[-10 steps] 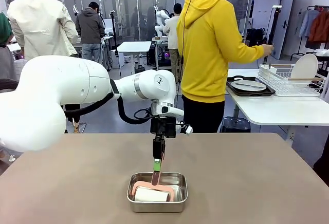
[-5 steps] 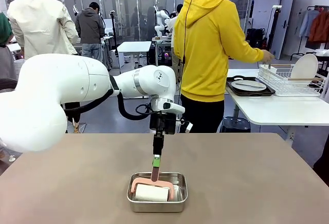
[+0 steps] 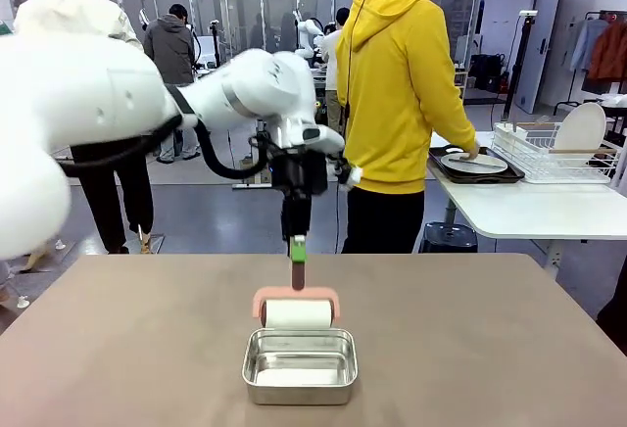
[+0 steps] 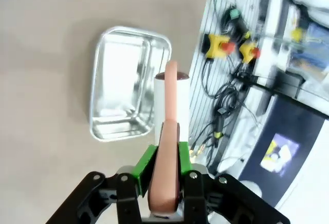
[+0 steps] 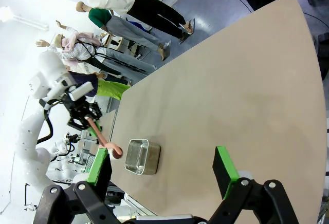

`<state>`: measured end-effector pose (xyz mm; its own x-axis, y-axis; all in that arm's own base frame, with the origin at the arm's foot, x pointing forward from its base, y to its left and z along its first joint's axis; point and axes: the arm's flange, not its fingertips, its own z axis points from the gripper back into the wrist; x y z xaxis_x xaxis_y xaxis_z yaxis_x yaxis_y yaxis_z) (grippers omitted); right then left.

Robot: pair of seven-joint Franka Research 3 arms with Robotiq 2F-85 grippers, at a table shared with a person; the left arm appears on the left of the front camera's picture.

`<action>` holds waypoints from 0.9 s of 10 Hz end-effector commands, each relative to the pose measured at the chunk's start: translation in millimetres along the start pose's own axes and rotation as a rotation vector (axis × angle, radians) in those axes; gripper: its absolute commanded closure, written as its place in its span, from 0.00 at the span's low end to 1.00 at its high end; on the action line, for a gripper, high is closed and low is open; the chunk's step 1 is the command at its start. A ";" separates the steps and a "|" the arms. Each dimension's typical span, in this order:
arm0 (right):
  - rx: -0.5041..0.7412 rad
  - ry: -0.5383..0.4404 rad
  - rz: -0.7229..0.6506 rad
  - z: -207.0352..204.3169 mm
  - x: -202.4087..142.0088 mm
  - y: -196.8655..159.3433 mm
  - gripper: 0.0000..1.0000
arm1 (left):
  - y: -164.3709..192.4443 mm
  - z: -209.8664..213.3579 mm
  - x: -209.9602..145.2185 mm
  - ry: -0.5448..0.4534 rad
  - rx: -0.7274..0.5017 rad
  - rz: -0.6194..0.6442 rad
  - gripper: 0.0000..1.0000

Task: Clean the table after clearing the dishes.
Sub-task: When the right (or left) Handle tray is removed, use the right hand (or left hand) to clean the right (or left) side of the table with the Lint Roller.

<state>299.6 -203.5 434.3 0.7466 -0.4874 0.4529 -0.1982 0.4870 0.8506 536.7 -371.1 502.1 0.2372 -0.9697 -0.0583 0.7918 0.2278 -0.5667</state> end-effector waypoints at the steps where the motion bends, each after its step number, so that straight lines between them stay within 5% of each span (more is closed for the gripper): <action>1: 0.007 0.008 0.016 2.4 -1.5 0.9 0.00 | -24.3 -7.4 -62.9 -0.150 0.056 0.146 1.00; 5: 0.007 0.008 0.016 2.4 -1.5 0.9 0.00 | -22.6 -9.7 -217.2 -0.685 0.104 0.457 1.00; 9: 0.007 0.008 0.016 2.4 -1.5 0.9 0.00 | 23.9 -57.0 -321.0 -1.041 0.044 0.719 1.00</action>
<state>299.5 -203.7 434.4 0.7463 -0.4876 0.4530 -0.1981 0.4871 0.8506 449.5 -51.7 469.6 0.9478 -0.1748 0.2667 0.3090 0.7093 -0.6336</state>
